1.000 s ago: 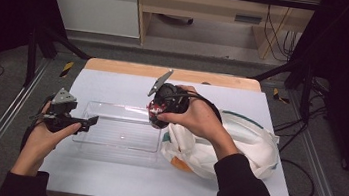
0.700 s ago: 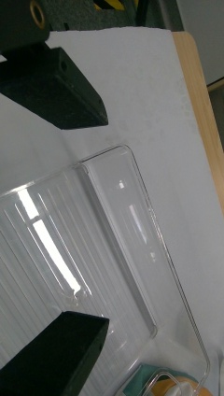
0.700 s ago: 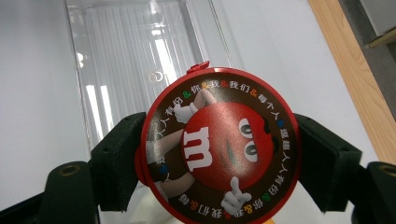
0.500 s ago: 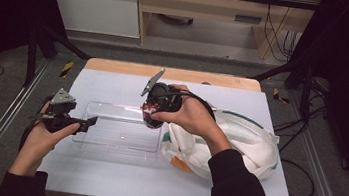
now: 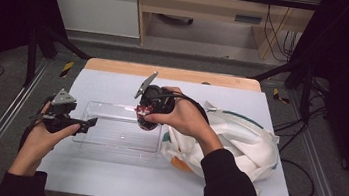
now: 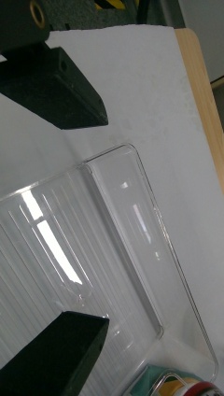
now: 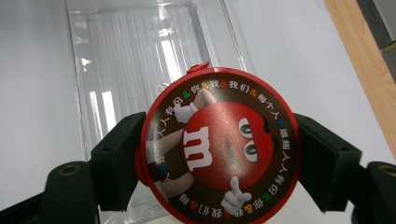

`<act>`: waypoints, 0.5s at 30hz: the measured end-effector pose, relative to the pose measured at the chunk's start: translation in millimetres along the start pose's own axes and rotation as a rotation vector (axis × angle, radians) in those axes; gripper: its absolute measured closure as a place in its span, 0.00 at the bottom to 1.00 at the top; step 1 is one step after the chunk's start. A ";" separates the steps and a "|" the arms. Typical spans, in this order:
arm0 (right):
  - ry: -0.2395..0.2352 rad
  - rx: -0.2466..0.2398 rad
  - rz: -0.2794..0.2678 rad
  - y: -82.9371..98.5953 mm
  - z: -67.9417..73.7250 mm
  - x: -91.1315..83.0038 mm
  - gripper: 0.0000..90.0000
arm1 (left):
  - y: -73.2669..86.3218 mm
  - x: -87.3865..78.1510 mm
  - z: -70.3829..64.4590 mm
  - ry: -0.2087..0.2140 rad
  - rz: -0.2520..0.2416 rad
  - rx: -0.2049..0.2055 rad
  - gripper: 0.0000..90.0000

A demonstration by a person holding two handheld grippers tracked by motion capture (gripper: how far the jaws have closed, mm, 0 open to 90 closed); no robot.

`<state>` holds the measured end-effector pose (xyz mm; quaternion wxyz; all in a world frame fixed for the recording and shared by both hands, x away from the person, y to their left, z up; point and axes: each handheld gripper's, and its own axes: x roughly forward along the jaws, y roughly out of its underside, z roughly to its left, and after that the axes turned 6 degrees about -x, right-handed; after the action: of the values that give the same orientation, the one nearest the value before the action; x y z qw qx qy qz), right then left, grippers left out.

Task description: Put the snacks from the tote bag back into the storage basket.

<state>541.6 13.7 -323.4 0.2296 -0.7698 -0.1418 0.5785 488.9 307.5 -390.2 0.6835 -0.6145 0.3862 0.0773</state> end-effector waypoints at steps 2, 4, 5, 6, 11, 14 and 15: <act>-0.006 -0.005 0.003 0.3 0.8 3.9 0.28 | 0.2 0.4 -0.1 0.001 0.002 0.001 0.05; -0.005 -0.009 0.003 0.6 0.9 5.8 0.28 | 0.5 1.1 -0.2 -0.002 0.002 0.001 0.05; -0.007 -0.006 0.002 0.7 1.1 6.8 0.28 | 0.6 1.2 -0.2 -0.003 0.002 0.000 0.05; -0.008 -0.007 0.002 0.8 1.3 7.8 0.28 | 0.6 1.3 -0.2 -0.003 0.003 -0.001 0.05; -0.011 -0.003 0.002 1.3 3.7 10.2 0.28 | 0.4 1.6 -1.4 0.002 0.008 0.006 0.05; -0.011 -0.006 -0.002 2.9 4.4 11.0 0.28 | 0.8 2.1 -2.0 0.002 0.010 0.008 0.05; -0.015 -0.015 -0.003 3.8 4.2 11.4 0.28 | 0.8 1.9 -2.0 0.003 0.010 0.009 0.05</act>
<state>540.7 16.8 -335.7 0.2235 -0.7671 -0.1491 0.5826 488.8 305.2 -391.9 0.6853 -0.6096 0.3908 0.0780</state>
